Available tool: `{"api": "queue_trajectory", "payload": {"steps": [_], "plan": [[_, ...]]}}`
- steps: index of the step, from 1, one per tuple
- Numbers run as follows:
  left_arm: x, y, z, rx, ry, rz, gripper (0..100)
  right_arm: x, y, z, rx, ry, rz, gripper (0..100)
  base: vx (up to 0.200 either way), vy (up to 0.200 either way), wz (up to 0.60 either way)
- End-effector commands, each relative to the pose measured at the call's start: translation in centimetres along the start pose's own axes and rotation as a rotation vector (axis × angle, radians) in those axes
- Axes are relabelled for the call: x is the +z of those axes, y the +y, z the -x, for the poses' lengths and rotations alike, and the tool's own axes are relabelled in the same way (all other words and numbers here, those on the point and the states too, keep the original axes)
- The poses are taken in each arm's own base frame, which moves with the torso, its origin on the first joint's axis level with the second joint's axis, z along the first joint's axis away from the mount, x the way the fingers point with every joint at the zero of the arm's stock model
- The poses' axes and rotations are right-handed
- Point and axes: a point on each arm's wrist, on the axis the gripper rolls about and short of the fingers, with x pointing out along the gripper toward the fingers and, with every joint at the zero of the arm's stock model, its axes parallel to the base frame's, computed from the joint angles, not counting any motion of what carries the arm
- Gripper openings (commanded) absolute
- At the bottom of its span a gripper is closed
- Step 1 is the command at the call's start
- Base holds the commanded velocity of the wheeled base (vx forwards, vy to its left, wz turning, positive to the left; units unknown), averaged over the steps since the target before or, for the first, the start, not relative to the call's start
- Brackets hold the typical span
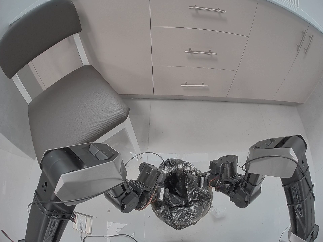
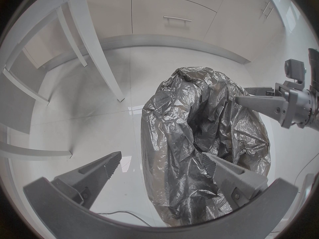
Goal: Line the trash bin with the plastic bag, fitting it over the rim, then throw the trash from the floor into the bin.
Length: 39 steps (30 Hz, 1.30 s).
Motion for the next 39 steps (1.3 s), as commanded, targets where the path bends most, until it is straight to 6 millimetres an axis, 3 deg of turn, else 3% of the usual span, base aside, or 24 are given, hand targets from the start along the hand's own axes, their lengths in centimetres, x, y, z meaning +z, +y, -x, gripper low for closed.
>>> {"api": "queue_trajectory", "payload": {"steps": [1, 12, 16, 18, 19, 26, 27, 28, 30, 32, 34, 36, 37, 39], "plan": [[0.0, 0.0, 0.0, 0.000, -0.002, 0.003, 100, -0.2, -1.4, -0.9, -0.036, -0.003, -0.015, 100, 0.000, 0.000, 0.00], [-0.5, 0.3, 1.0, -0.019, -0.051, 0.023, 100, 0.4, -1.7, -0.7, -0.038, -0.013, -0.021, 100, 0.000, 0.000, 0.00], [-0.1, 0.7, 3.4, -0.027, -0.069, 0.045, 100, 0.3, -1.7, -0.7, -0.038, -0.013, -0.021, 100, 0.000, 0.000, 0.00], [0.8, 1.0, 5.9, -0.041, -0.104, 0.102, 100, 0.8, -1.6, -0.3, -0.036, -0.020, -0.021, 100, 0.000, 0.000, 0.00], [0.9, 1.1, 6.1, -0.043, -0.107, 0.106, 100, 0.9, -1.6, -0.3, -0.036, -0.022, -0.021, 100, 0.000, 0.000, 0.00], [4.6, 1.5, 19.0, -0.178, -0.335, 0.201, 100, 1.2, -1.4, -0.1, -0.031, -0.027, -0.021, 100, 0.000, 0.000, 0.00], [4.6, 1.5, 19.0, -0.178, -0.335, 0.201, 100, 1.2, -1.4, -0.1, -0.031, -0.027, -0.021, 100, 0.000, 0.000, 0.00], [5.2, 2.2, 22.2, -0.198, -0.408, 0.205, 100, 1.5, -1.2, 0.1, -0.027, -0.035, -0.021, 100, 0.000, 0.000, 0.00], [5.5, 3.2, 25.0, -0.190, -0.475, 0.192, 100, 1.8, -1.1, 0.4, -0.024, -0.038, -0.022, 100, 0.000, 0.000, 0.00], [5.6, 4.2, 26.9, -0.163, -0.523, 0.192, 100, 1.9, -0.9, 0.6, -0.020, -0.040, -0.020, 100, 0.000, 0.000, 0.00], [5.3, 6.4, 29.7, -0.066, -0.585, 0.177, 100, 2.4, -0.5, 1.0, -0.008, -0.055, -0.018, 100, 0.000, 0.000, 0.00], [5.0, 7.3, 30.5, -0.010, -0.600, 0.159, 100, 2.5, -0.4, 1.2, -0.006, -0.058, -0.018, 100, 0.000, 0.000, 0.00], [4.2, 9.6, 32.3, 0.139, -0.651, 0.129, 100, 3.0, -0.3, 1.6, -0.002, -0.071, -0.017, 100, 0.000, 0.000, 0.00], [3.1, 11.4, 34.6, 0.240, -0.716, 0.123, 100, 4.0, -0.2, 2.3, 0.001, -0.095, -0.021, 100, 0.000, 0.000, 0.00]]}}
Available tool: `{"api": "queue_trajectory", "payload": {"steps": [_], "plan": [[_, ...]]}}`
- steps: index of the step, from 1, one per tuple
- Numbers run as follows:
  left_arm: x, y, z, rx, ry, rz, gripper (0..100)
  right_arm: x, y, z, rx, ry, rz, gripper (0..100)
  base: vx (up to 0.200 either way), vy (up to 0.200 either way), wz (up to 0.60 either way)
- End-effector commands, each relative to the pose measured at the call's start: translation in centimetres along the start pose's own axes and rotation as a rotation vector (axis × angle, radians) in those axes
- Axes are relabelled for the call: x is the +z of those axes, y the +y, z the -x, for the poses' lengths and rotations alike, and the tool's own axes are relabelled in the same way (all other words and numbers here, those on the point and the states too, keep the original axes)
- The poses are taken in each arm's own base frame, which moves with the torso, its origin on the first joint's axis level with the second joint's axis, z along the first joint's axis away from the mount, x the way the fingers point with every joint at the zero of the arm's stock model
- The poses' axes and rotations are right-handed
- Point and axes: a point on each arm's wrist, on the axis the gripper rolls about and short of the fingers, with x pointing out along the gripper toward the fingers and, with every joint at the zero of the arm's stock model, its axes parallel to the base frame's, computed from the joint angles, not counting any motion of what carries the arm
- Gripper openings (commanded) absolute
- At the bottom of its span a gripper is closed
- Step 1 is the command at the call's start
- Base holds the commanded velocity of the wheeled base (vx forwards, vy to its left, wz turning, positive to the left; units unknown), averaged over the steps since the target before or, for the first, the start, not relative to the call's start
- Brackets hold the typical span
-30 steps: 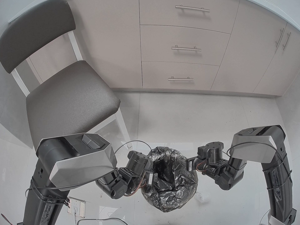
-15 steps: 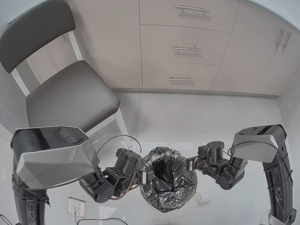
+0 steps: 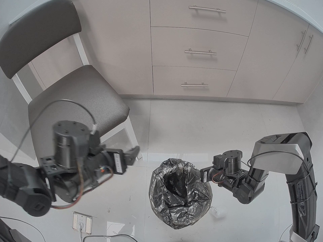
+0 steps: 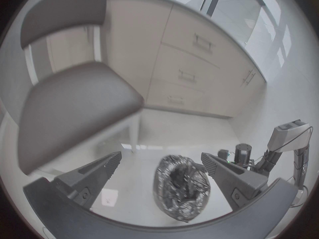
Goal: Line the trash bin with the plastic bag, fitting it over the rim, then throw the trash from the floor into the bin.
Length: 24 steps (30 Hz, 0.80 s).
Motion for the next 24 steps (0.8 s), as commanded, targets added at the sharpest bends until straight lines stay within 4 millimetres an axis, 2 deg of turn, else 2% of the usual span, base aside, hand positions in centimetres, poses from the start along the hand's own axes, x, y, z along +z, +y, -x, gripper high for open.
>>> {"api": "queue_trajectory", "payload": {"steps": [1, 2, 6, 7, 8, 9, 10, 11, 12, 18, 20, 24], "plan": [[3.5, 6.8, 12.3, 0.284, -0.313, -0.081, 100, 2.9, 0.9, 2.2, 0.026, -0.071, -0.003, 100, 0.000, 0.000, 0.00], [3.4, 7.4, 13.9, 0.317, -0.351, -0.085, 100, 3.8, 0.9, 2.9, 0.031, -0.095, -0.006, 100, 0.000, 0.000, 0.00], [1.6, 8.7, 18.3, 0.394, -0.373, -0.133, 100, 7.2, 1.0, 5.3, 0.039, -0.186, -0.039, 100, 0.000, 0.000, 0.00], [1.1, 8.9, 19.2, 0.409, -0.369, -0.141, 100, 8.0, 0.9, 5.9, 0.040, -0.207, -0.051, 100, 0.000, 0.000, 0.00], [1.1, 8.9, 19.2, 0.409, -0.369, -0.141, 100, 8.0, 0.9, 5.9, 0.040, -0.207, -0.051, 100, 0.000, 0.000, 0.00], [-0.3, 9.3, 21.1, 0.452, -0.350, -0.165, 100, 9.4, 0.8, 7.0, 0.043, -0.248, -0.071, 100, 0.000, 0.000, 0.00], [-0.8, 9.4, 22.0, 0.464, -0.353, -0.172, 100, 9.9, 0.7, 7.4, 0.043, -0.264, -0.076, 100, 0.000, 0.000, 0.00], [-0.8, 9.4, 22.0, 0.464, -0.353, -0.172, 100, 9.9, 0.7, 7.4, 0.043, -0.264, -0.076, 100, 0.000, 0.000, 0.00], [-2.0, 9.6, 23.8, 0.492, -0.367, -0.177, 100, 10.8, 0.4, 8.2, 0.037, -0.294, -0.086, 100, 0.000, 0.000, 0.00], [-5.1, 9.7, 26.8, 0.591, -0.390, -0.155, 100, 11.9, 0.2, 9.1, 0.036, -0.336, -0.093, 100, 0.000, 0.000, 0.00], [-5.4, 9.7, 27.1, 0.603, -0.392, -0.152, 100, 12.0, 0.2, 9.1, 0.036, -0.339, -0.093, 100, 0.000, 0.000, 0.00], [-7.6, 9.5, 28.1, 0.684, -0.407, -0.133, 100, 12.0, 0.3, 9.2, 0.038, -0.343, -0.093, 100, 0.000, 0.000, 0.00]]}}
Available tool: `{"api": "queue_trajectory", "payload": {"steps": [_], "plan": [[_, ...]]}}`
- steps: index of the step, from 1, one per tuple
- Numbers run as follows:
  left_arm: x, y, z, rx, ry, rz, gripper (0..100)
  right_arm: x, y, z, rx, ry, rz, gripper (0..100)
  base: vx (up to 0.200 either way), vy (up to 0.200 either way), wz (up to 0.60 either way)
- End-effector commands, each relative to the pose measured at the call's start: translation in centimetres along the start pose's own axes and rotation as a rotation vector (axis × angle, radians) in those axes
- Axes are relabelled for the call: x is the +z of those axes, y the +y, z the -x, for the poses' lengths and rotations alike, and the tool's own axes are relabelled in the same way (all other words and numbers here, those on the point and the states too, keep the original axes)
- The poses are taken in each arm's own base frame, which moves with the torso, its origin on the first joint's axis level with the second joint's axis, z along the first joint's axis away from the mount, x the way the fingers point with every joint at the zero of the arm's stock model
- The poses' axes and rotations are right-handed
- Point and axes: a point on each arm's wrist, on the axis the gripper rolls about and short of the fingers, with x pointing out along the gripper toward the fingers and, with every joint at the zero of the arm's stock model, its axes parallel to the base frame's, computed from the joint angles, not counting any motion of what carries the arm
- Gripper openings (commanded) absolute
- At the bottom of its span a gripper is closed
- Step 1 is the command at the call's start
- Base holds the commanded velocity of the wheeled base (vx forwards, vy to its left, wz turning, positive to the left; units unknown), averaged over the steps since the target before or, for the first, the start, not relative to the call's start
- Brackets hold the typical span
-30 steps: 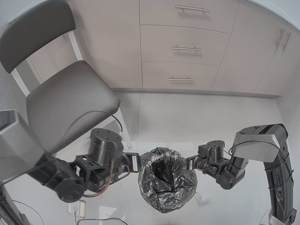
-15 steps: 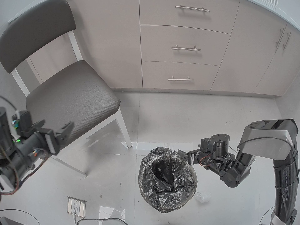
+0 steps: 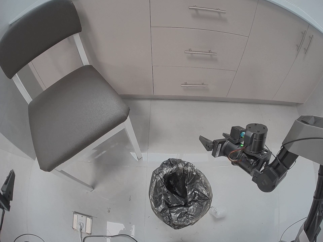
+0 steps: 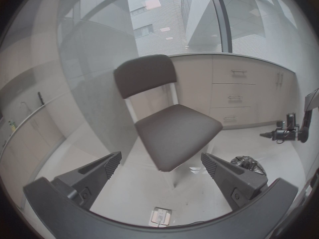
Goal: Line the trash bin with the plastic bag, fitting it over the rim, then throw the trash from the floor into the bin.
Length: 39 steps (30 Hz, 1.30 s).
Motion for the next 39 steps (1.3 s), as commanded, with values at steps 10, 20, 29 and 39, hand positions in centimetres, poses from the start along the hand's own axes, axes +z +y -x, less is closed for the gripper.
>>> {"api": "queue_trajectory", "payload": {"steps": [10, 20, 29, 39], "plan": [[-8.3, 0.7, 4.4, 0.213, -0.118, 0.071, 100, 2.8, 0.4, 1.6, 0.012, -0.082, -0.014, 100, 0.000, 0.000, 0.00], [-10.3, 0.3, 2.9, 0.209, -0.127, 0.121, 100, 2.8, 0.4, 1.8, 0.012, -0.082, -0.012, 100, 0.000, 0.000, 0.00], [-10.3, -0.2, 2.8, -0.006, -0.132, 0.151, 100, 2.3, 0.4, 2.0, -0.055, -0.103, -0.002, 100, 0.000, 0.000, 0.00], [-10.4, -0.4, 2.9, -0.079, -0.129, 0.097, 100, 0.5, -2.4, -4.2, -0.224, -0.128, 0.093, 100, 0.000, 0.000, 0.00]]}}
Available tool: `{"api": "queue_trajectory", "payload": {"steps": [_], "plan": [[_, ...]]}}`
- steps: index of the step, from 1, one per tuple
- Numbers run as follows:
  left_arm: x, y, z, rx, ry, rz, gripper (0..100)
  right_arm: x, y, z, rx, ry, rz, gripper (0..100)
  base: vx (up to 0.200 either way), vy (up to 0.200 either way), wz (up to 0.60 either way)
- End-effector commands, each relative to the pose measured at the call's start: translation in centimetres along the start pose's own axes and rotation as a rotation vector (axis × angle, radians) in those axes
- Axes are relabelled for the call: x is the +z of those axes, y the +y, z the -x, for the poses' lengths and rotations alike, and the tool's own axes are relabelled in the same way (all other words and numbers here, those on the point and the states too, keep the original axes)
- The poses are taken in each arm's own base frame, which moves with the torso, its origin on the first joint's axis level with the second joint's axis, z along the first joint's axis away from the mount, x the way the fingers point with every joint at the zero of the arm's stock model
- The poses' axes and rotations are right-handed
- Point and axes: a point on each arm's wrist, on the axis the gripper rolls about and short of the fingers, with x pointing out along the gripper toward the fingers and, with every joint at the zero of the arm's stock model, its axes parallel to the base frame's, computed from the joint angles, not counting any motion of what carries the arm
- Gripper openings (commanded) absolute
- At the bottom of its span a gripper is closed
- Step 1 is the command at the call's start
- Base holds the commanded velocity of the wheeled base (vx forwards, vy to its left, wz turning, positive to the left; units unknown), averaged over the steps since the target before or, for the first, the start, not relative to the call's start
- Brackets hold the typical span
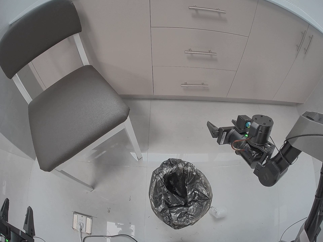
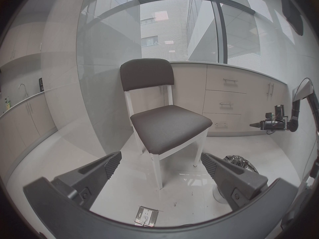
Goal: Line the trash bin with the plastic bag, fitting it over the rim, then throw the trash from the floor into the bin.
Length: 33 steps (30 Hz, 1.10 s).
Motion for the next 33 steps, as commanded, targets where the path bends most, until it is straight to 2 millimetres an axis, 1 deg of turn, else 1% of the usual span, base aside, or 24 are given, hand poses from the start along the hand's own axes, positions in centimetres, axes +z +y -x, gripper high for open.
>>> {"api": "queue_trajectory", "payload": {"steps": [1, 2, 3, 5, 9, 10, 11, 14, 15, 16, 21, 23, 26, 27, 28, 29, 30, 32, 33], "plan": [[0.0, 0.0, 0.1, -0.015, -0.010, -0.008, 100, -3.1, -1.2, -4.6, -0.113, 0.003, 0.040, 100, 0.000, 0.000, 0.00], [0.0, 0.0, 0.1, -0.015, -0.009, -0.008, 100, -3.3, -1.4, -5.5, -0.132, -0.001, 0.040, 100, 0.000, 0.000, 0.00], [0.0, 0.0, 0.1, -0.015, -0.009, -0.008, 100, -3.3, -1.4, -5.6, -0.134, -0.001, 0.040, 100, 0.000, 0.000, 0.00], [0.0, -0.1, 0.1, -0.035, -0.011, -0.009, 100, -4.2, -1.8, -7.9, -0.173, 0.034, 0.054, 100, 0.000, 0.000, 0.00], [0.1, -0.1, 0.1, -0.047, -0.012, -0.002, 100, -5.4, -2.0, -11.1, -0.229, 0.034, 0.056, 100, 0.000, 0.000, 0.00], [0.1, -0.1, 0.1, -0.047, -0.012, -0.002, 100, -5.5, -2.0, -11.2, -0.230, 0.034, 0.057, 100, 0.000, 0.000, 0.00], [0.1, -0.1, 0.1, -0.047, -0.012, -0.002, 100, -6.0, -2.0, -12.0, -0.261, 0.042, 0.068, 100, 0.000, 0.000, 0.00], [0.1, -0.1, 0.1, -0.047, -0.014, -0.002, 100, -6.1, -1.8, -12.8, -0.270, 0.044, 0.100, 100, 0.000, 0.000, 0.00], [0.1, -0.1, 0.1, -0.047, -0.014, -0.002, 100, -6.1, -1.8, -12.8, -0.270, 0.044, 0.100, 100, 0.000, 0.000, 0.00], [0.1, -0.1, 0.1, -0.047, -0.014, 0.003, 100, -5.8, -2.0, -13.7, -0.278, 0.027, 0.111, 100, 0.000, 0.000, 0.00], [0.1, -0.1, 0.1, -0.048, -0.015, 0.023, 100, -6.2, -3.4, -16.6, -0.351, -0.013, 0.142, 100, 0.000, 0.000, 0.00], [0.2, -0.1, 0.1, -0.048, -0.017, 0.057, 100, -6.3, -3.9, -18.1, -0.372, -0.015, 0.170, 100, 0.000, 0.000, 0.00], [0.2, -0.1, 0.2, -0.048, -0.017, 0.073, 100, -7.2, -4.0, -19.9, -0.375, 0.015, 0.196, 100, 0.000, 0.000, 0.00], [0.2, -0.1, 0.1, -0.048, -0.015, 0.071, 100, -8.0, -4.4, -20.4, -0.379, 0.048, 0.213, 100, 0.000, 0.000, 0.00], [0.2, -0.1, 0.1, -0.048, -0.015, 0.071, 100, -10.1, -4.9, -20.4, -0.383, 0.130, 0.244, 100, 0.000, 0.000, 0.00], [0.2, -0.1, 0.1, -0.048, -0.015, 0.071, 100, -12.9, -5.5, -20.3, -0.384, 0.232, 0.278, 100, 0.000, 0.000, 0.00], [0.2, -0.1, 0.1, -0.048, -0.015, 0.071, 100, -16.1, -6.1, -19.9, -0.384, 0.345, 0.311, 100, 0.000, 0.000, 0.00], [0.2, -0.1, 0.1, -0.048, -0.015, 0.071, 100, -22.0, -7.2, -18.6, -0.380, 0.562, 0.366, 100, 0.000, 0.000, 0.00], [0.2, -0.1, 0.1, -0.048, -0.015, 0.071, 100, -22.0, -7.2, -18.6, -0.380, 0.562, 0.366, 100, 0.000, 0.000, 0.00]]}}
